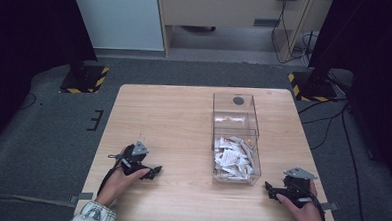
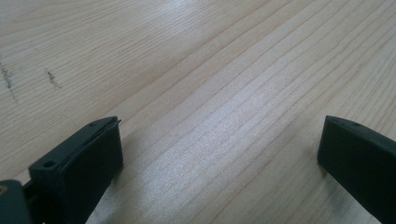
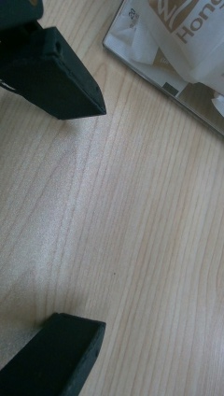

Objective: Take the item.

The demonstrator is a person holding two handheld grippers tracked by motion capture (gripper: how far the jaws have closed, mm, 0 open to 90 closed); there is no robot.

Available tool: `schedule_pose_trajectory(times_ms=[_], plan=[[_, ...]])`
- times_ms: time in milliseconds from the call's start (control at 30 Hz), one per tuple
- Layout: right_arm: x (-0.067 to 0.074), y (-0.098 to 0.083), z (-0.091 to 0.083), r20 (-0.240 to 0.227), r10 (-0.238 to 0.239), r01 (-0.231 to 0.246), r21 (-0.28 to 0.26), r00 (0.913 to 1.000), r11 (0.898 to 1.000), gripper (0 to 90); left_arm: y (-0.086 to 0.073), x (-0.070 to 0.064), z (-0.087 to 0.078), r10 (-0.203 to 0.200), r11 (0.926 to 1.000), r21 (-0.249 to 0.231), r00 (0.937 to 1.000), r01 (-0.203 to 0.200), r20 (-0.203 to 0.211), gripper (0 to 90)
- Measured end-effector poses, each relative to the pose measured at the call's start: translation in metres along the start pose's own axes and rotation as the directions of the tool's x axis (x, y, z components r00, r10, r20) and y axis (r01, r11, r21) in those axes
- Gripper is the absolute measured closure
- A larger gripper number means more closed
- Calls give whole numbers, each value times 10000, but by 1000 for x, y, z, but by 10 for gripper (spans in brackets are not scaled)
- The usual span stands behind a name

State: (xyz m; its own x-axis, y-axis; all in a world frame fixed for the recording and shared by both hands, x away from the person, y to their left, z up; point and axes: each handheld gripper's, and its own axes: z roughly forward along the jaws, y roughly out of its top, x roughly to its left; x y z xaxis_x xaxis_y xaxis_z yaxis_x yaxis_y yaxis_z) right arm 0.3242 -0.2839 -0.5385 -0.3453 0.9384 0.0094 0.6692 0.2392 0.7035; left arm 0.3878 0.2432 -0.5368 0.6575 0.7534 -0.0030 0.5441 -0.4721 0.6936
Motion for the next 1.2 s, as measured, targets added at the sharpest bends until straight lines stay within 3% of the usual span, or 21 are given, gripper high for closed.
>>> schedule_pose_trajectory(times_ms=[100, 167, 367, 533, 1033, 1200], plan=[[0, 0, 0, 1, -2, 2, 1, 10000, 10000, 8, 2, -1, -1, 17, 10000, -44, 10000, -17, -82, 14], [0, 0, 0, -4, -10, 10, 5, 10000, 10000, 8, 3, -2, -3, 72, 9998, -202, 10000, -71, 13, 78], [0, 0, 0, 14, -30, 30, 0, 10000, 10000, 6, 7, -6, -10, 120, 9980, -621, 9996, -104, 258, 69], [0, 0, 0, 13, -30, 30, 0, 10000, 10000, 6, 15, -11, -18, 346, 9937, -1071, 9993, -328, 148, 88], [0, 0, 0, 20, -30, 30, 1, 10000, 10000, 6, 25, -20, -29, 653, 9871, -1482, 9974, -602, 292, 103], [0, 1, 1, 109, 35, -35, -3, 9999, 10000, 5, 24, -17, -31, 730, 9869, -1474, 9961, -651, 493, 99]])
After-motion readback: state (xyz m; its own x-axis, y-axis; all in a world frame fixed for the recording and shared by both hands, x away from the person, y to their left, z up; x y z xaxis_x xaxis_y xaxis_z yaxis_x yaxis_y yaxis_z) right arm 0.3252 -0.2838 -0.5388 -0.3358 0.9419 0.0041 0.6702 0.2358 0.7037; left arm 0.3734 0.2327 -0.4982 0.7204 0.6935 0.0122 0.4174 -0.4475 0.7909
